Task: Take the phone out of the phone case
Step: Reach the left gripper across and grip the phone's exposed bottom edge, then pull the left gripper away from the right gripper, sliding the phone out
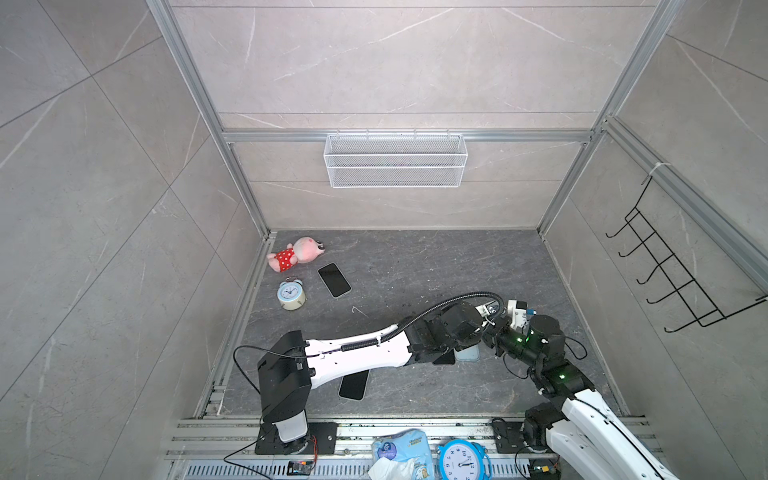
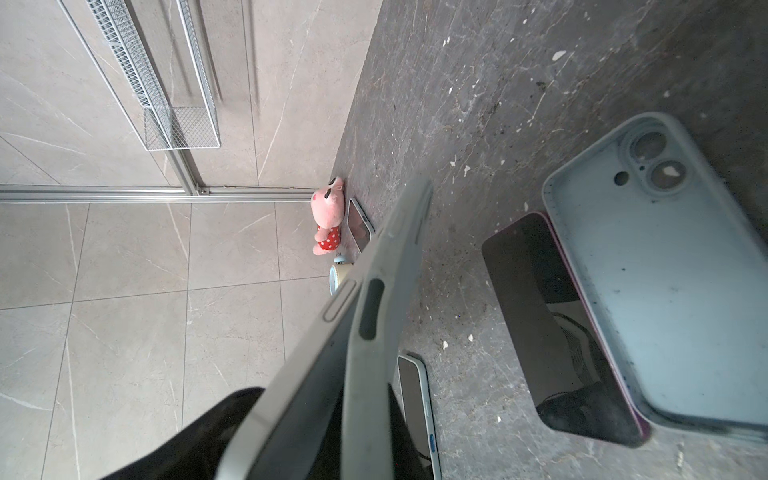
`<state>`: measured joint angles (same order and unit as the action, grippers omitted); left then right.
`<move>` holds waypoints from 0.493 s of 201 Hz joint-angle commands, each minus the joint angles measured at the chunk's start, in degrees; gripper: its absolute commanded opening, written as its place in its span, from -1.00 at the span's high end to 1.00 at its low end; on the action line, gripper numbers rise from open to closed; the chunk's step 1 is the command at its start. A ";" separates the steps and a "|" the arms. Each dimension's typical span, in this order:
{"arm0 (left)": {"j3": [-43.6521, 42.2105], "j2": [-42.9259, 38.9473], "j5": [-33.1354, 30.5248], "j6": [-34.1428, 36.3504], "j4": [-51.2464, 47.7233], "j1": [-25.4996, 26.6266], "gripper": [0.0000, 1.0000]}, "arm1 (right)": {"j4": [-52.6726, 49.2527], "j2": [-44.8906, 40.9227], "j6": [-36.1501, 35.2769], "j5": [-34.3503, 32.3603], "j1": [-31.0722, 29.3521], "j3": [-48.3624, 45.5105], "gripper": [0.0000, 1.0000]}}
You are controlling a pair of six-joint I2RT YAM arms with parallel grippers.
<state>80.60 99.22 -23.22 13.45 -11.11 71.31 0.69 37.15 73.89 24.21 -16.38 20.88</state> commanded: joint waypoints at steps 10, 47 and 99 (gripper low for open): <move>0.98 1.24 -2.22 0.74 -1.89 -0.63 0.30 | 6.18 -0.08 0.20 2.87 -0.34 1.18 1.00; 0.21 0.74 -0.07 0.26 -1.56 -0.57 0.54 | 6.95 0.82 0.40 2.61 -0.38 1.27 1.00; -3.18 -4.42 -0.18 3.06 3.00 -0.66 0.97 | 8.43 3.54 0.39 1.13 -0.43 0.41 1.00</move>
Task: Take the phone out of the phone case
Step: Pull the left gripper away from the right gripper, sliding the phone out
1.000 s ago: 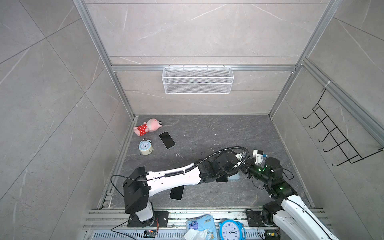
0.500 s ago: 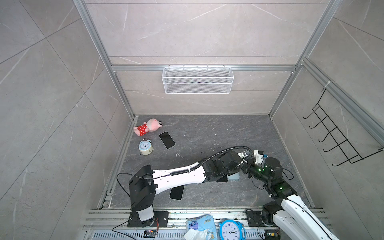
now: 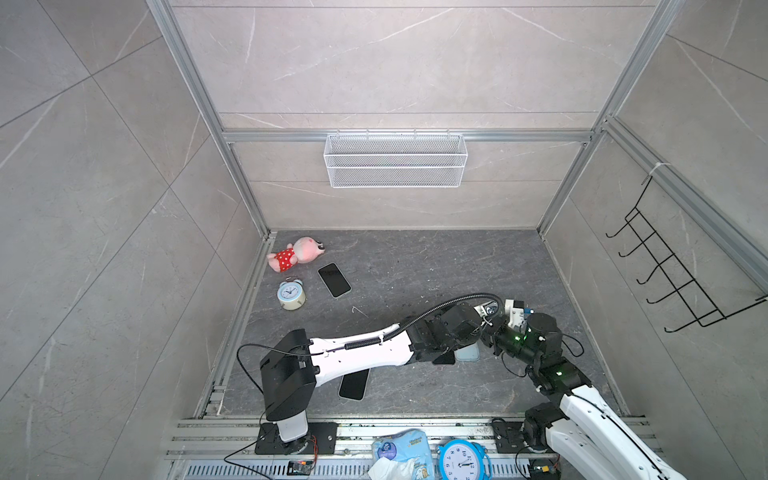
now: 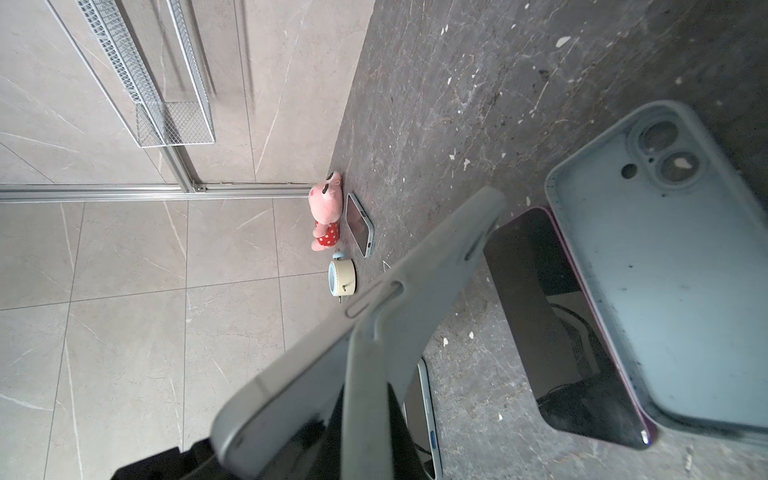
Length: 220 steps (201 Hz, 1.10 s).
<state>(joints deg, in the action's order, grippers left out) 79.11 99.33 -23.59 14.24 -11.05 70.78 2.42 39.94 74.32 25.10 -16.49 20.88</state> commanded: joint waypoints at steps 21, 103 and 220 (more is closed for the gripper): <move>-5.88 -8.75 -2.05 7.53 8.76 -0.19 1.00 | 7.93 4.64 -0.56 -1.94 -0.29 -0.16 1.00; -25.19 -22.05 11.86 22.87 27.93 -11.25 1.00 | 19.58 30.35 4.25 -14.38 3.72 1.10 1.00; -17.82 7.41 33.89 45.85 46.08 -24.26 1.00 | 31.08 53.77 11.09 -12.72 6.94 8.51 0.85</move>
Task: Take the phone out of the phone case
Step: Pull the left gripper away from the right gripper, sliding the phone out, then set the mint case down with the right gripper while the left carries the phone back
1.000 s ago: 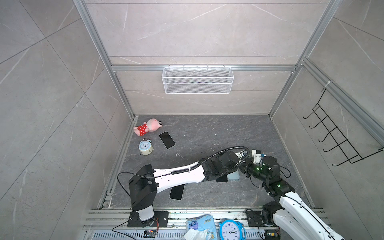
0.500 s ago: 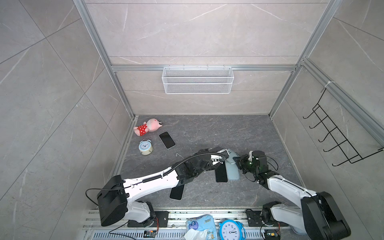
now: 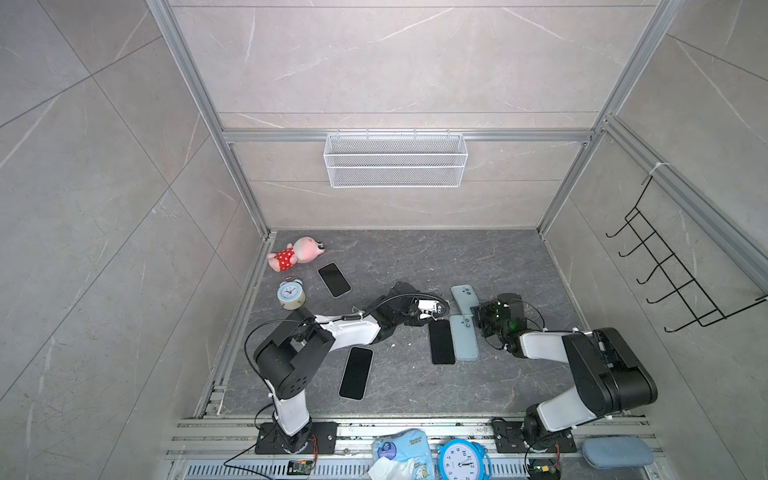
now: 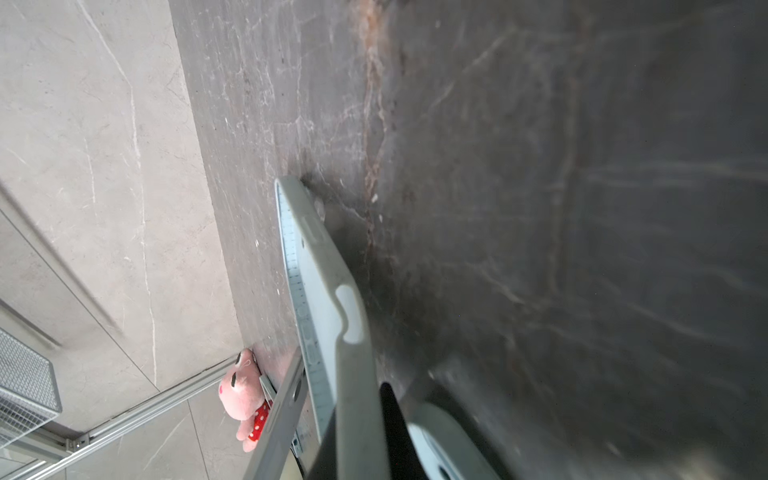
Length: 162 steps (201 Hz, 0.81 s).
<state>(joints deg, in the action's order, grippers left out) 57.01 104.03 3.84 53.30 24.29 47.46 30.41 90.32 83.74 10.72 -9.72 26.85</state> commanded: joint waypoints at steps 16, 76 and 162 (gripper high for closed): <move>5.49 5.26 8.23 7.64 11.19 -1.73 1.00 | 3.42 5.39 2.06 2.36 0.18 3.78 0.78; 6.27 11.30 7.11 11.38 13.68 -2.46 0.86 | 0.76 8.34 2.05 1.36 0.30 7.40 0.10; 3.87 11.27 4.09 8.33 17.45 -0.78 -0.15 | -11.09 1.77 -6.18 3.81 1.40 9.62 -0.47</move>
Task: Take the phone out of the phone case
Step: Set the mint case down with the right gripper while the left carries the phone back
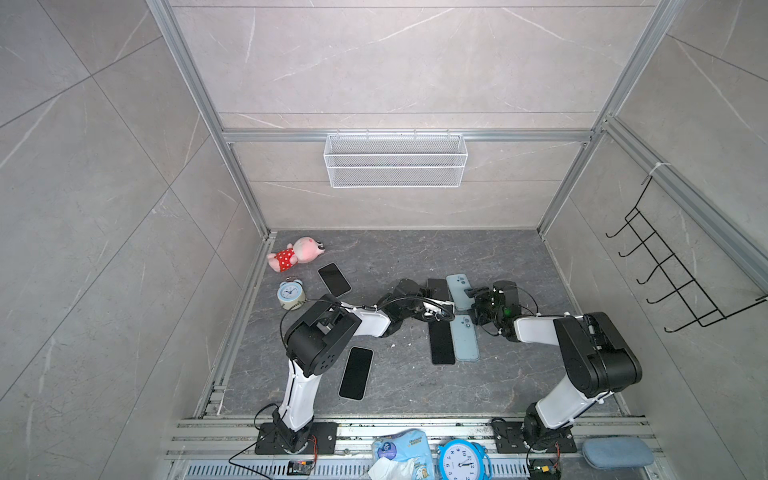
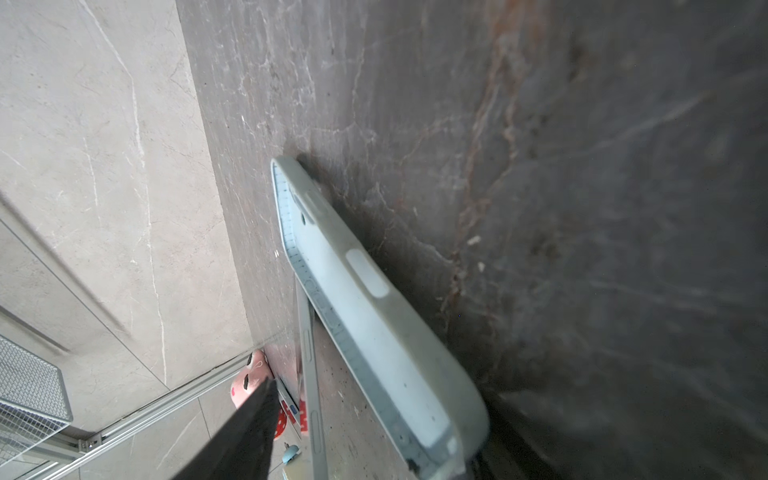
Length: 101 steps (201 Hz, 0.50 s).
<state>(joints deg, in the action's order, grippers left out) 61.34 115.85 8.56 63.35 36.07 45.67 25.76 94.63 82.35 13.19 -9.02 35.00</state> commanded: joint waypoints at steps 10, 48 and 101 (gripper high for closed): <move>-1.06 -1.03 -0.81 -2.62 6.10 1.42 -0.24 | -9.42 -3.16 -6.68 2.56 1.16 2.29 -0.52; -4.54 -3.66 -1.48 -6.00 8.60 2.22 -0.55 | -16.56 -7.59 -12.77 4.92 2.56 2.36 -0.76; -8.00 -10.45 -8.82 -16.24 15.79 3.90 -1.00 | -20.54 -7.91 -20.74 8.36 5.12 5.22 -0.74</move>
<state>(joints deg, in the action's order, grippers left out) 53.80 112.88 4.43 55.96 43.55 49.23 10.13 86.94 68.82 19.16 -5.43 37.19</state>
